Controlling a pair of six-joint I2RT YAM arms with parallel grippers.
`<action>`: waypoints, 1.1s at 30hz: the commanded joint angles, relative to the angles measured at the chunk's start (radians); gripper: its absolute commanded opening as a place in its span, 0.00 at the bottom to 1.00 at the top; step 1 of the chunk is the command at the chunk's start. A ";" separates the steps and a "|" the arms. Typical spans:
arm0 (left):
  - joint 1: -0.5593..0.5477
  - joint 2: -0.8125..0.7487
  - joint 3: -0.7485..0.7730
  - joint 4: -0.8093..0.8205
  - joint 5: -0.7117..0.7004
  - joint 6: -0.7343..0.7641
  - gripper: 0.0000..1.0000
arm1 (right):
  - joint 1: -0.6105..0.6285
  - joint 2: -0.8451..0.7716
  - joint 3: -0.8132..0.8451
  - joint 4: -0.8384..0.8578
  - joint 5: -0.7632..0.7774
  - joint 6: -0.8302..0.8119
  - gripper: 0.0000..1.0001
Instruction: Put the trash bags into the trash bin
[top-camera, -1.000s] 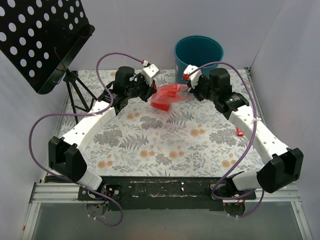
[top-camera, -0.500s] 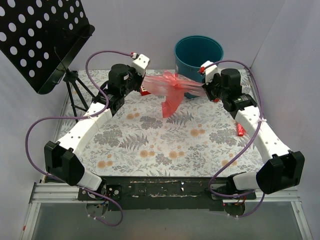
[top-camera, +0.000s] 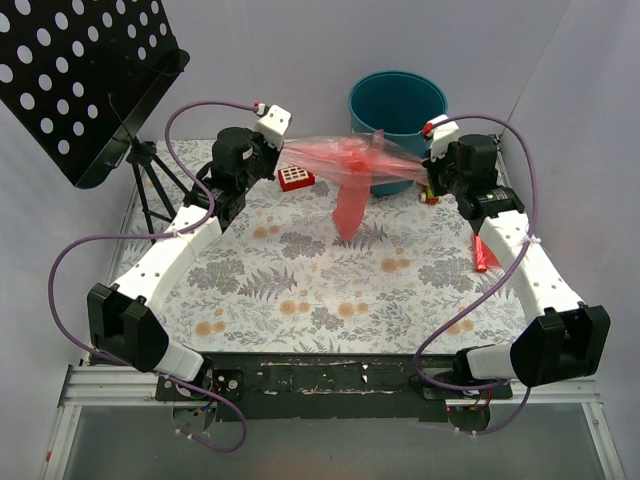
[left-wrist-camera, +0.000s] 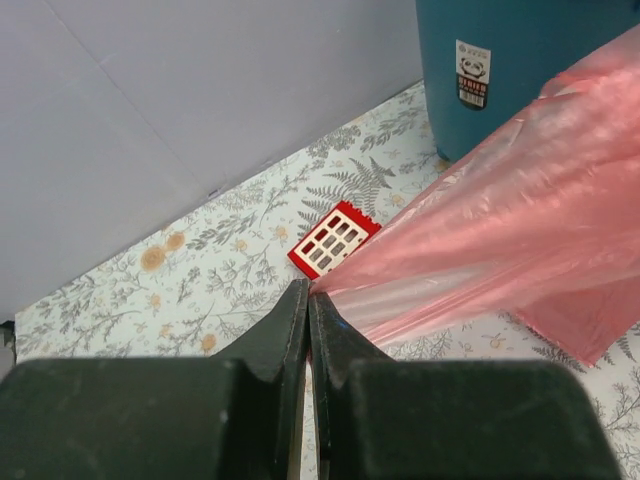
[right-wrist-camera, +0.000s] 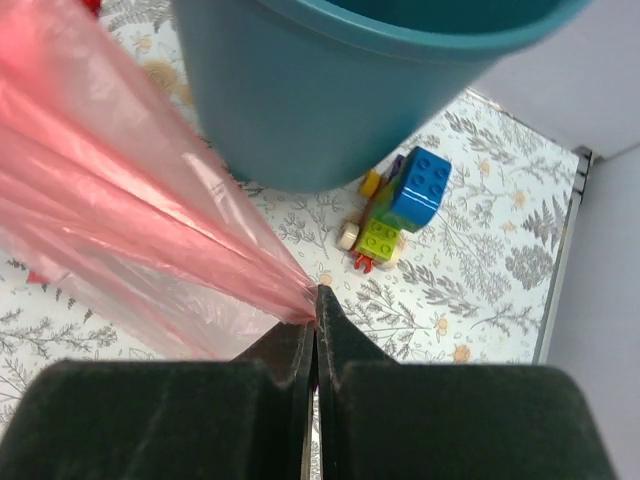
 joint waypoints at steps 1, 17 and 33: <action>0.019 -0.079 -0.040 0.009 -0.050 0.015 0.00 | -0.071 -0.031 -0.009 0.008 -0.035 0.105 0.01; 0.025 -0.187 -0.137 0.119 0.301 -0.066 0.00 | -0.055 -0.061 0.006 0.072 -0.768 0.074 0.45; 0.025 -0.253 -0.123 0.091 0.266 -0.066 0.00 | 0.177 0.129 0.035 0.224 -0.731 0.116 0.50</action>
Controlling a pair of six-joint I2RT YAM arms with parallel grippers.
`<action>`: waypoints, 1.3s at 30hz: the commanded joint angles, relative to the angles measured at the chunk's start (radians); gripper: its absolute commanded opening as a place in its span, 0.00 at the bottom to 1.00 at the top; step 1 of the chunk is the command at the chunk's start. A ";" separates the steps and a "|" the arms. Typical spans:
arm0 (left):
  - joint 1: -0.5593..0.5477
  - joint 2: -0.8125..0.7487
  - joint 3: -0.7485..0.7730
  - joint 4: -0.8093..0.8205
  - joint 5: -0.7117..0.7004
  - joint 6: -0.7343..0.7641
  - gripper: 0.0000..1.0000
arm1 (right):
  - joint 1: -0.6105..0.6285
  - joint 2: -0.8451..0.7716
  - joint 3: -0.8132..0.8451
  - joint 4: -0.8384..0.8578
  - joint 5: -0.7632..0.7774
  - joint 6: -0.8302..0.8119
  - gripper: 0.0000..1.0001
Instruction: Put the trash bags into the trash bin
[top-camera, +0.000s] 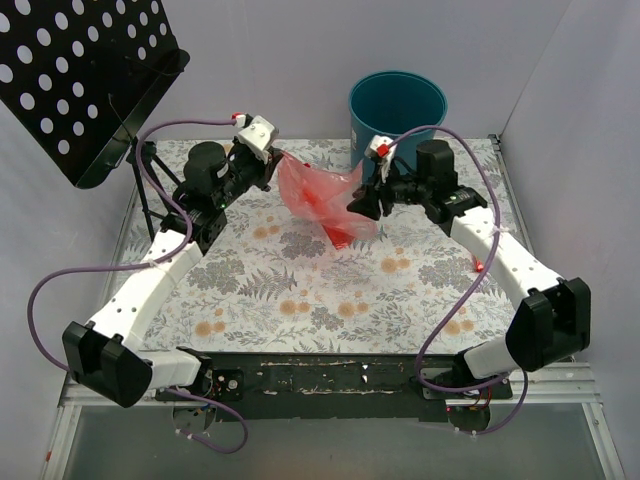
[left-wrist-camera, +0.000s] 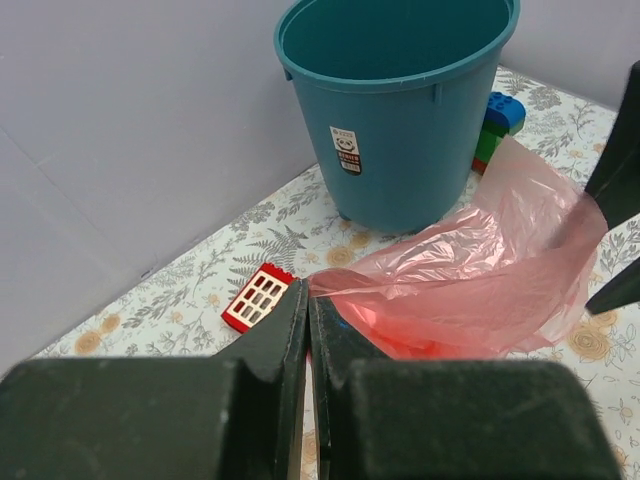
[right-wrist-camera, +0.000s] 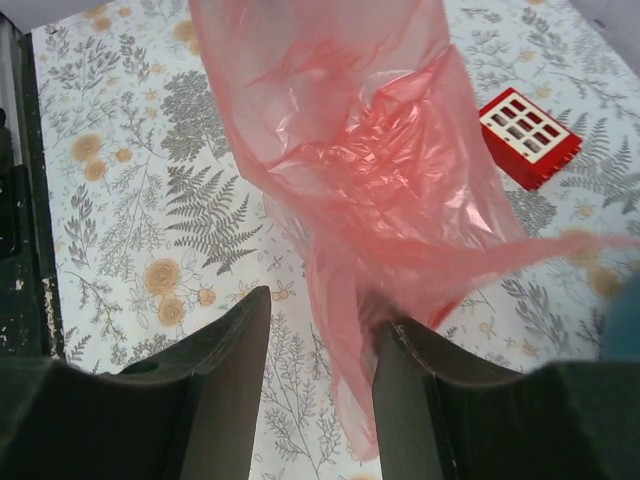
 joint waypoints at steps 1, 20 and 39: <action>0.001 -0.060 0.016 -0.009 -0.016 0.003 0.00 | 0.039 0.065 0.064 0.107 0.012 0.046 0.47; -0.103 -0.002 0.044 -0.241 0.372 0.227 0.80 | 0.061 0.052 0.123 0.050 0.258 0.101 0.01; -0.117 0.138 0.056 -0.094 -0.278 0.230 0.00 | -0.030 -0.020 0.037 0.018 0.417 0.055 0.01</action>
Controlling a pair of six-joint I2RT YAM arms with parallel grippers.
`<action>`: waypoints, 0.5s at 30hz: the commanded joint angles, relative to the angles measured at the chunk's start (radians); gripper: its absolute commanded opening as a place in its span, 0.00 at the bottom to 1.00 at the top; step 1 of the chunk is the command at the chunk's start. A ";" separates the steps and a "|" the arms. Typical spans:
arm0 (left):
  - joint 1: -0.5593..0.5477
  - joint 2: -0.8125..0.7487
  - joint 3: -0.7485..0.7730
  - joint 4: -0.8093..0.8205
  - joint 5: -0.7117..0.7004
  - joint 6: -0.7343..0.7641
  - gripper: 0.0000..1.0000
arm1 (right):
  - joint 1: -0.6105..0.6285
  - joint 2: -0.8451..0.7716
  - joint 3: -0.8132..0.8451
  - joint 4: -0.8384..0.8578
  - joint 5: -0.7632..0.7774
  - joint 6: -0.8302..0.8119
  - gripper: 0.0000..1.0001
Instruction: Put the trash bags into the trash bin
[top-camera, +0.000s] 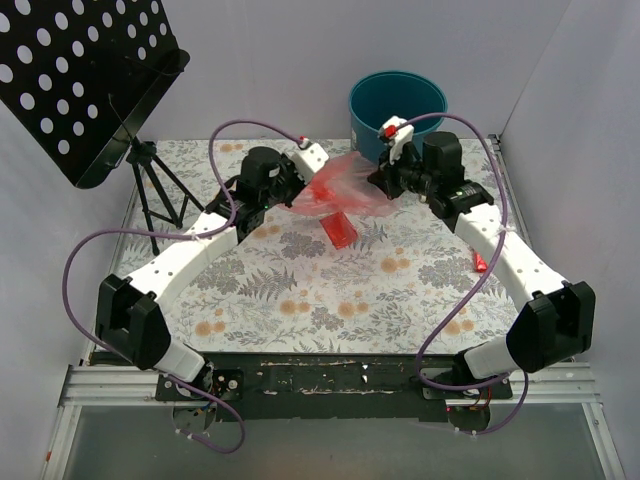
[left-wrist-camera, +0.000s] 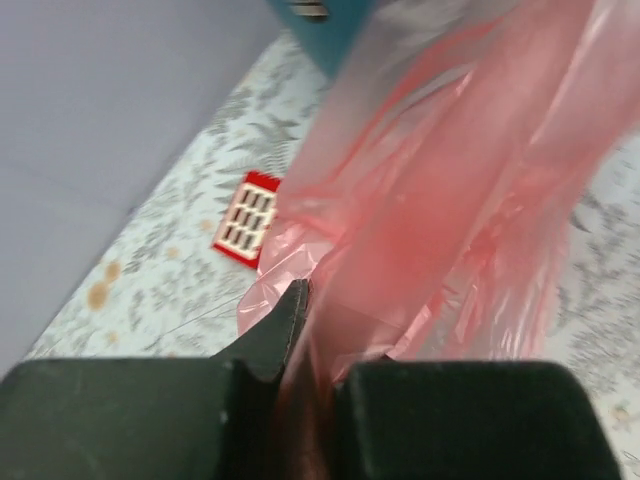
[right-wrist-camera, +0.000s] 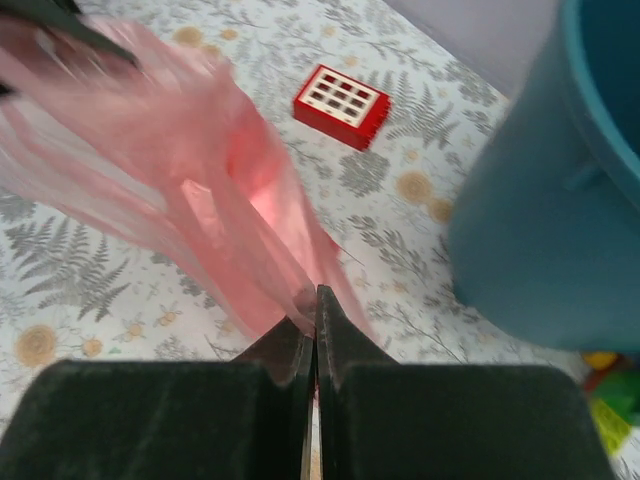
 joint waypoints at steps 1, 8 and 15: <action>0.050 -0.100 0.004 0.075 -0.135 -0.056 0.00 | -0.062 -0.043 -0.034 0.008 0.072 -0.015 0.01; 0.085 -0.112 0.002 0.075 -0.195 -0.131 0.00 | -0.100 -0.071 -0.085 0.010 0.164 -0.021 0.01; 0.085 -0.108 0.025 0.046 -0.180 -0.175 0.00 | -0.103 -0.109 -0.118 0.037 0.210 -0.020 0.01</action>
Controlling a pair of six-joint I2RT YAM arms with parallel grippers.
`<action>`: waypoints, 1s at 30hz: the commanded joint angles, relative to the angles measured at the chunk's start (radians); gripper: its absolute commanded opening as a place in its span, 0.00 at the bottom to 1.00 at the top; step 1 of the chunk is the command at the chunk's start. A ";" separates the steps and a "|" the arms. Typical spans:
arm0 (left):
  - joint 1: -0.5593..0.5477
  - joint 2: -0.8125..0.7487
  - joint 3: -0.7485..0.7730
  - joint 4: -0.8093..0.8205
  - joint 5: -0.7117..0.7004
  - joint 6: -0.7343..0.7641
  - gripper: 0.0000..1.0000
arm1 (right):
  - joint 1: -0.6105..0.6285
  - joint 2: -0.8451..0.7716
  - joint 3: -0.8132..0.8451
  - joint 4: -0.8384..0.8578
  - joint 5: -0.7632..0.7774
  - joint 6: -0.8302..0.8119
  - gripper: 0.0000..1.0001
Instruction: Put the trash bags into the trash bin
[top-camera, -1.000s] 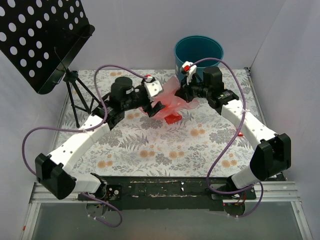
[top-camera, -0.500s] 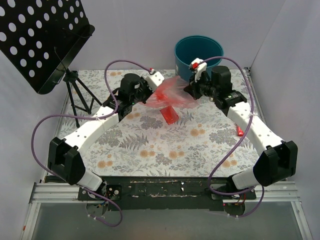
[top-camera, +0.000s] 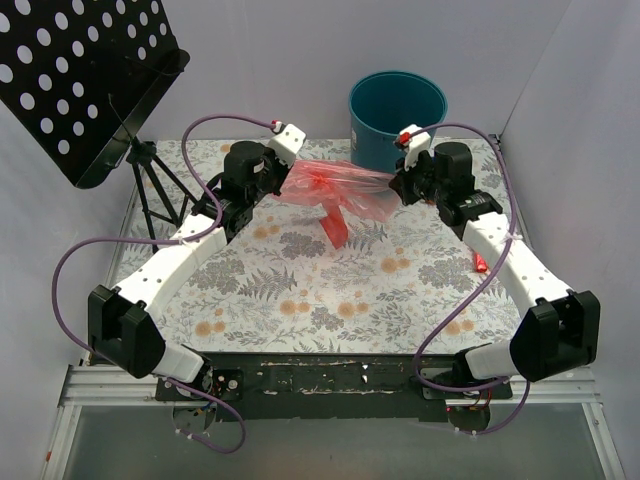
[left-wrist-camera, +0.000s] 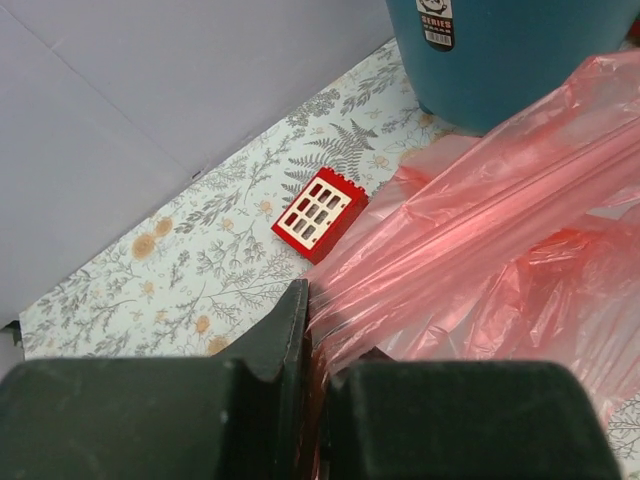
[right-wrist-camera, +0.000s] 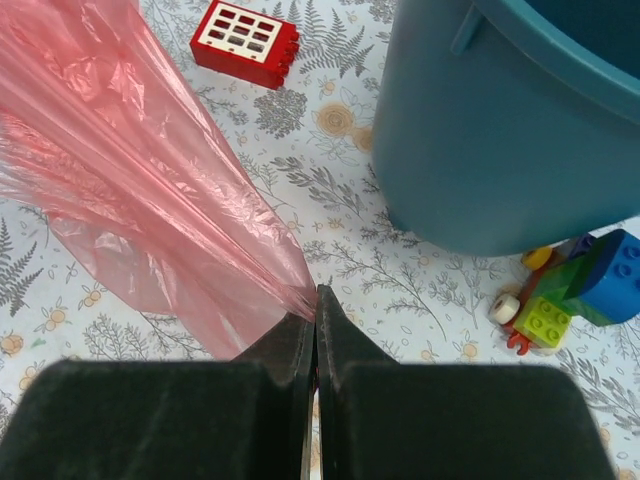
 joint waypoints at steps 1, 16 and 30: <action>0.008 -0.036 0.033 -0.024 0.005 -0.047 0.00 | -0.015 -0.063 -0.010 0.051 0.074 -0.014 0.01; 0.005 -0.030 -0.017 0.032 0.117 -0.137 0.00 | -0.018 0.005 0.008 0.043 -0.214 -0.021 0.01; 0.016 0.535 1.161 0.320 -0.122 -0.006 0.00 | 0.006 0.579 1.387 0.142 0.081 0.055 0.01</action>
